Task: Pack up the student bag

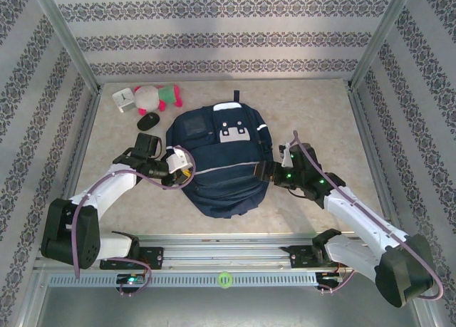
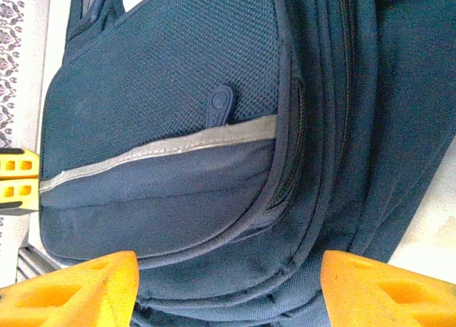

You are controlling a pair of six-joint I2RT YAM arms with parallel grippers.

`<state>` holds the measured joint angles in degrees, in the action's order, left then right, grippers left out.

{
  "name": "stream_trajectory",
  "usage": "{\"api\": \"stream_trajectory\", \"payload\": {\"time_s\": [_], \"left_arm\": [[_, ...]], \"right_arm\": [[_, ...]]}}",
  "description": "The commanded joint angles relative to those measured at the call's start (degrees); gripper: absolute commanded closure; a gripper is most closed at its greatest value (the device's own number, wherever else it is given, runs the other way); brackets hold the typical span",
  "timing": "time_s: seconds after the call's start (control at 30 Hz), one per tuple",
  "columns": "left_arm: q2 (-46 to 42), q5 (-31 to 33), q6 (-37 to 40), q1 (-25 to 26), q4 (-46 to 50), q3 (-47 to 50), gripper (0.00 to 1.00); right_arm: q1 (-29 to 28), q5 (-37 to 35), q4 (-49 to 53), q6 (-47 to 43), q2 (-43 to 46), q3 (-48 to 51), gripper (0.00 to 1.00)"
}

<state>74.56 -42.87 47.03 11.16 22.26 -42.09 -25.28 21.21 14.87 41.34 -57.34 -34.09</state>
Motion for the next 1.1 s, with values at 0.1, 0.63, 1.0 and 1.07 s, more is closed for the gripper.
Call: {"api": "stream_trajectory", "payload": {"time_s": [0.1,0.63,1.0,1.07], "left_arm": [[-2.8,-3.9,-3.8,0.9,-0.3,2.3,0.93],[-1.9,2.9,-12.3,1.4,-15.1,6.5,0.48],[1.0,1.4,-10.4,3.9,-8.7,4.0,0.84],[0.5,0.5,-9.8,4.0,-5.5,3.0,0.90]], "right_arm": [[-1.8,-2.2,-0.8,4.0,1.4,1.4,0.32],[-2.8,-2.4,-1.4,4.5,1.1,2.1,0.31],[-4.8,-3.5,-3.0,8.9,2.7,5.6,0.30],[-5.5,-4.6,-3.9,10.6,3.2,6.4,0.31]]}}
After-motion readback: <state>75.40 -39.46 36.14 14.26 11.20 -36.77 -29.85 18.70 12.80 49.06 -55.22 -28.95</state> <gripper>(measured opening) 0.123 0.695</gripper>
